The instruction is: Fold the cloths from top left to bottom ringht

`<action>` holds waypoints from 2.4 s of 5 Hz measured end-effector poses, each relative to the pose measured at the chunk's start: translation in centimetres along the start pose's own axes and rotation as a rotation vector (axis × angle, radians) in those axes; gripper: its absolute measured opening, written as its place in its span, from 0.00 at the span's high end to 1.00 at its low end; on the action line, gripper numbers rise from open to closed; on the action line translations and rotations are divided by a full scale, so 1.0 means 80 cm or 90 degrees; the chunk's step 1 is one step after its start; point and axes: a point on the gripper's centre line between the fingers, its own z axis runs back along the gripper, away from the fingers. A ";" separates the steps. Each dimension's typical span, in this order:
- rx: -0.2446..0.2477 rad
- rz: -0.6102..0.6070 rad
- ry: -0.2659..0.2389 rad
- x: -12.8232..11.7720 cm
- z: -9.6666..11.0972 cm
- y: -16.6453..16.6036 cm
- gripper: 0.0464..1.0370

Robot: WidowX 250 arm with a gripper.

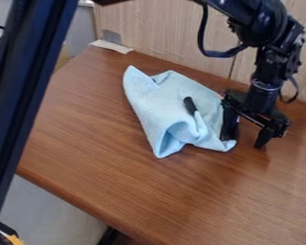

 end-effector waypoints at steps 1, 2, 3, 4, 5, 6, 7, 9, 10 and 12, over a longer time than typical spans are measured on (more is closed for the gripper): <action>0.009 0.004 0.009 -0.009 0.000 0.003 0.08; 0.018 0.009 0.016 -0.015 0.001 0.007 0.35; 0.022 0.009 0.021 -0.016 0.002 0.008 0.64; 0.033 0.003 0.025 -0.018 0.007 0.010 0.85; 0.042 -0.002 0.012 -0.017 0.021 0.008 0.97; 0.048 -0.007 0.025 -0.020 0.022 0.010 0.99; 0.051 -0.018 0.023 -0.016 0.028 0.011 0.99; 0.059 0.001 -0.040 0.003 0.097 0.046 0.99; 0.077 0.053 -0.069 -0.001 0.135 0.083 0.99; 0.107 0.233 -0.094 -0.062 0.185 0.191 0.99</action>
